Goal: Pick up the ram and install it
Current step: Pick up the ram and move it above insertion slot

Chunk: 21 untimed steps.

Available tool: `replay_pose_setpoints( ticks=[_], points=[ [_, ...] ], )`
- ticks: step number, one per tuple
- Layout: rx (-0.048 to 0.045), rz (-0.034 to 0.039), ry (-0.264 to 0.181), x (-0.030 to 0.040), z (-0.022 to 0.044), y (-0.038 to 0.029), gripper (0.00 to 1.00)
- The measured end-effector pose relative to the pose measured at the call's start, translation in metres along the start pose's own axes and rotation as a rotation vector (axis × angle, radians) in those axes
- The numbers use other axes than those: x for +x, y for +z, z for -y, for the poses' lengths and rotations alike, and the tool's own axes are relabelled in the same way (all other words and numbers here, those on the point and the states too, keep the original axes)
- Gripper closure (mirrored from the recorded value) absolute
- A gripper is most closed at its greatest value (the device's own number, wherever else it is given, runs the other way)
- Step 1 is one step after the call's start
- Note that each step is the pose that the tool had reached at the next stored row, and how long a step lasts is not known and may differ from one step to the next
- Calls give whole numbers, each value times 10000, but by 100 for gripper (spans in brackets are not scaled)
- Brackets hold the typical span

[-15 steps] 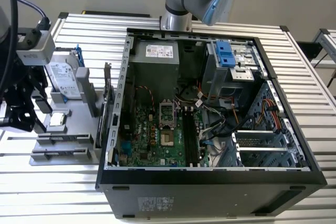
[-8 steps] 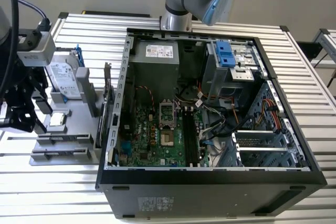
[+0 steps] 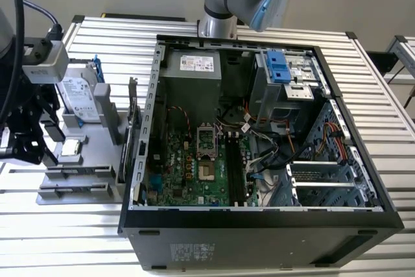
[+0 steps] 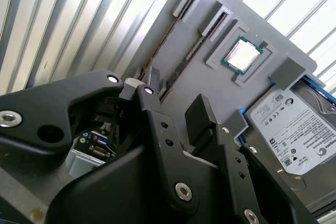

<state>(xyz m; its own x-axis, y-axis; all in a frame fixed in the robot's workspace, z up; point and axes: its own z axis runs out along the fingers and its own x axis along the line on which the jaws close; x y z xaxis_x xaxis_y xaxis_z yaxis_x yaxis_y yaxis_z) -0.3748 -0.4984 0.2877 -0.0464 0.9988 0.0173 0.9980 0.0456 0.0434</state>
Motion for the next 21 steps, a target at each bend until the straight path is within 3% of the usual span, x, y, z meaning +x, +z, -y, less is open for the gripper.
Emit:
replay_pose_setpoints(
  ticks=[21],
  points=[
    [3,0,0,-1,3,64,0]
  ],
)
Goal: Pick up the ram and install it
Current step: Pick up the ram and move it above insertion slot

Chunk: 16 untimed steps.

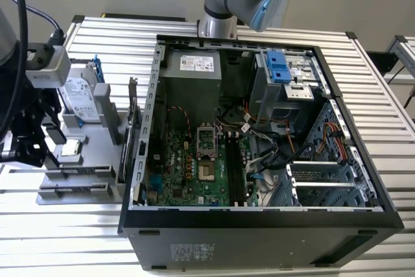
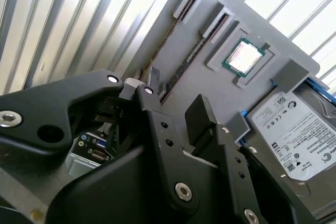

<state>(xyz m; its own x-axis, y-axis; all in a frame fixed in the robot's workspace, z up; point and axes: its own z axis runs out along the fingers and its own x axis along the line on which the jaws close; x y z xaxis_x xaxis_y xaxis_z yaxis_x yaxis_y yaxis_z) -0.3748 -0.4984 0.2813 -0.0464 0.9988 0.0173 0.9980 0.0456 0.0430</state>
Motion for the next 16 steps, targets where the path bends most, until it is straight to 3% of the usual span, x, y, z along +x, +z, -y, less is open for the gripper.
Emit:
replay_pose_setpoints(
  ticks=[16],
  points=[
    [1,1,0,-1,3,76,0]
  ],
)
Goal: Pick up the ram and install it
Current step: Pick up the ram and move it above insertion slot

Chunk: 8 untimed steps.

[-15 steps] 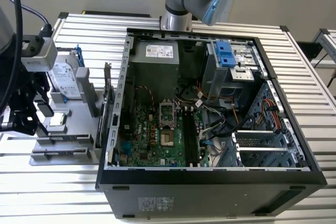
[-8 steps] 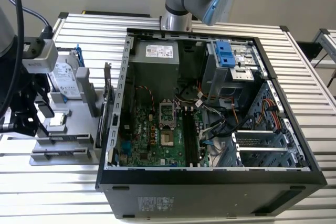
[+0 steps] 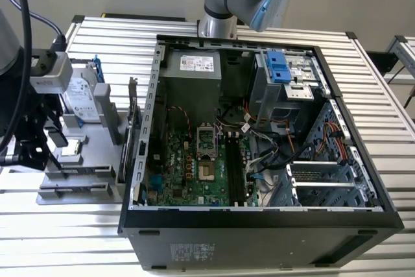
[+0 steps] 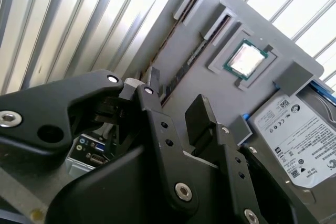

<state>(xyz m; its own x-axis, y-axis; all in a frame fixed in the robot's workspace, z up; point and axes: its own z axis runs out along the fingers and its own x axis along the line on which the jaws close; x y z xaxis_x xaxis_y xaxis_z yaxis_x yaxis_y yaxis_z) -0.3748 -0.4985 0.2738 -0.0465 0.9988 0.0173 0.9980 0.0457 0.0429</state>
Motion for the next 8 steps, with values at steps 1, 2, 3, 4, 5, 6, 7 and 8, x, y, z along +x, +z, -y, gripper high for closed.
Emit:
replay_pose_setpoints(
  ticks=[1,2,3,4,5,6,7,8],
  points=[
    [1,1,0,0,0,4,0],
    [1,1,0,0,0,7,0],
    [1,0,0,0,1,12,0],
    [0,0,0,0,1,14,0],
    [3,0,1,0,1,15,0],
    [4,0,1,0,1,15,0],
    [4,0,1,0,1,15,0],
    [4,0,1,0,1,15,0]
  ],
)
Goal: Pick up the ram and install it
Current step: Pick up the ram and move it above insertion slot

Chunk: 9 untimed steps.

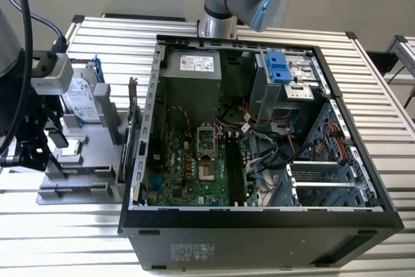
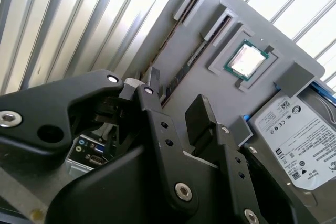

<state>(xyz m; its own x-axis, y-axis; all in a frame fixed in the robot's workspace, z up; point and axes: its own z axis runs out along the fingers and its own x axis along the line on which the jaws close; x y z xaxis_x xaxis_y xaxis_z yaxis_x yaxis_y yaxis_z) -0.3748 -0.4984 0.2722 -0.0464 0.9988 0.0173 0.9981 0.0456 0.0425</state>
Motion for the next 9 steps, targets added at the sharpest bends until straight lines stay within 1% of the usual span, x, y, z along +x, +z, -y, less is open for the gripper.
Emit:
replay_pose_setpoints(
  ticks=[4,9],
  points=[
    [10,0,0,0,1,24,0],
    [36,3,1,-4,4,79,0]
  ],
)
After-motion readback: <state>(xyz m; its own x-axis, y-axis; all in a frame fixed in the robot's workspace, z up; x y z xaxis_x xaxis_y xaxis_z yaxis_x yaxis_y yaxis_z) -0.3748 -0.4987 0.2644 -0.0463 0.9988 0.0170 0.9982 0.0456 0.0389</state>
